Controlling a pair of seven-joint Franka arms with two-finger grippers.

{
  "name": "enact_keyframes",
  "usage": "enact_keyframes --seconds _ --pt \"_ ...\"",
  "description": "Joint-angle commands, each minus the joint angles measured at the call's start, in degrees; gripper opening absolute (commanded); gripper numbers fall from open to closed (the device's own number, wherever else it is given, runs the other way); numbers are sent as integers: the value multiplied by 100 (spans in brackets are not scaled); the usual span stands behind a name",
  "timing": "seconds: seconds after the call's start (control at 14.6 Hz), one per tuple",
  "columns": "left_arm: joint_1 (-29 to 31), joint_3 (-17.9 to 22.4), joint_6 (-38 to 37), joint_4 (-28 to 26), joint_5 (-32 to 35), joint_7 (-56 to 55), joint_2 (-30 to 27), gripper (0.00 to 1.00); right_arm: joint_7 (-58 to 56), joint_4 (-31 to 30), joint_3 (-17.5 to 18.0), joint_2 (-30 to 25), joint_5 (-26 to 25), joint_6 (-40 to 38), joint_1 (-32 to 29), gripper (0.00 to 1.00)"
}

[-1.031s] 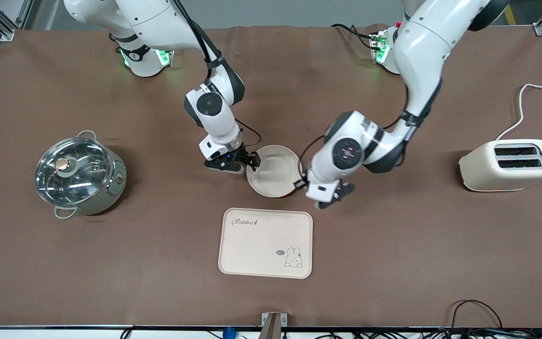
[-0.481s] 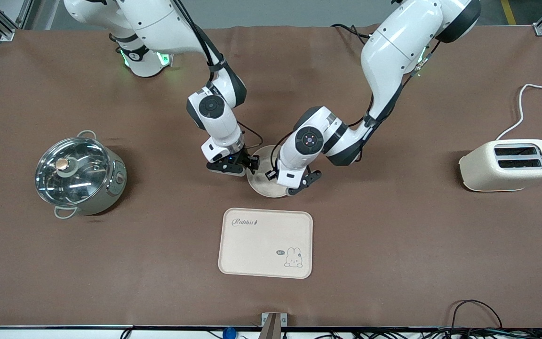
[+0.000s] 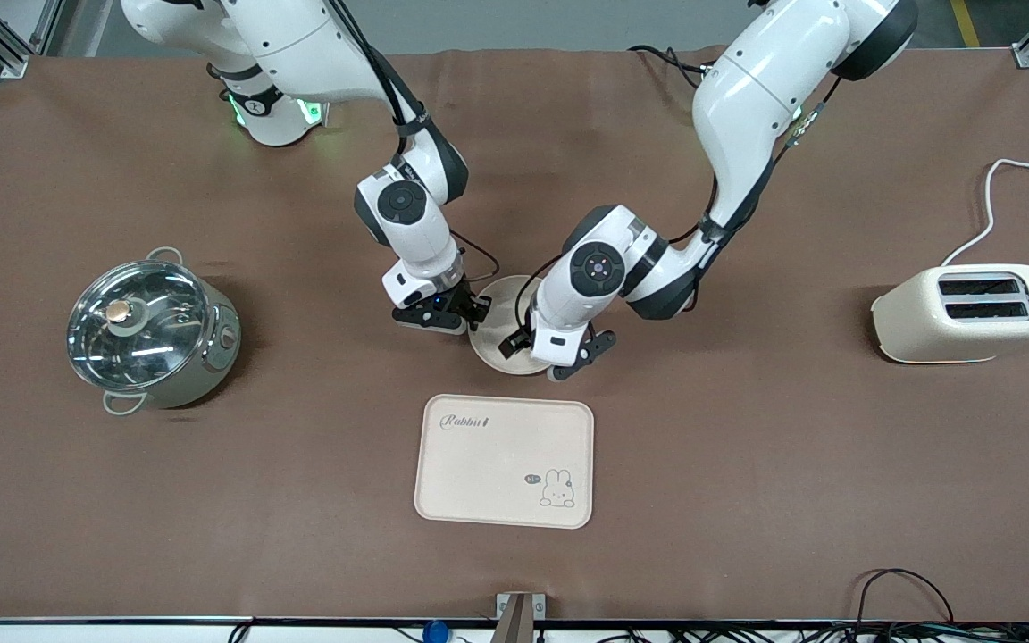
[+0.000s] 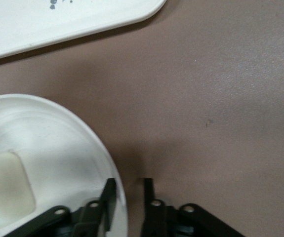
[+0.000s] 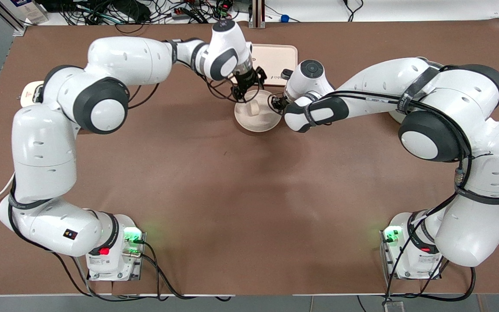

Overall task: Place bun in plate and plate on tray
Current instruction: 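Lower the bun into the plate while the right gripper grips the rim, then open the left gripper and withdraw while the right gripper drags the plate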

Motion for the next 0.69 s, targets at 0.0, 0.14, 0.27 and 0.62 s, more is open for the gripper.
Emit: enact_keyframes --seconds 0.0,0.14,0.27,0.62 --pt "330 43 -685 -108 134 -29 -875 100 28 -3 -15 -4 80 6 29 0" --pt "813 26 -1379 -99 546 320 -1438 100 28 -20 -15 -109 80 -29 29 0" --pt "1226 25 -1837 -99 662 1022 -1966 100 46 -29 -6 -441 89 -64 107 0" --pt "2123 25 -3023 -99 662 2596 -3144 100 537 829 -41 -699 89 -748 -128 0"
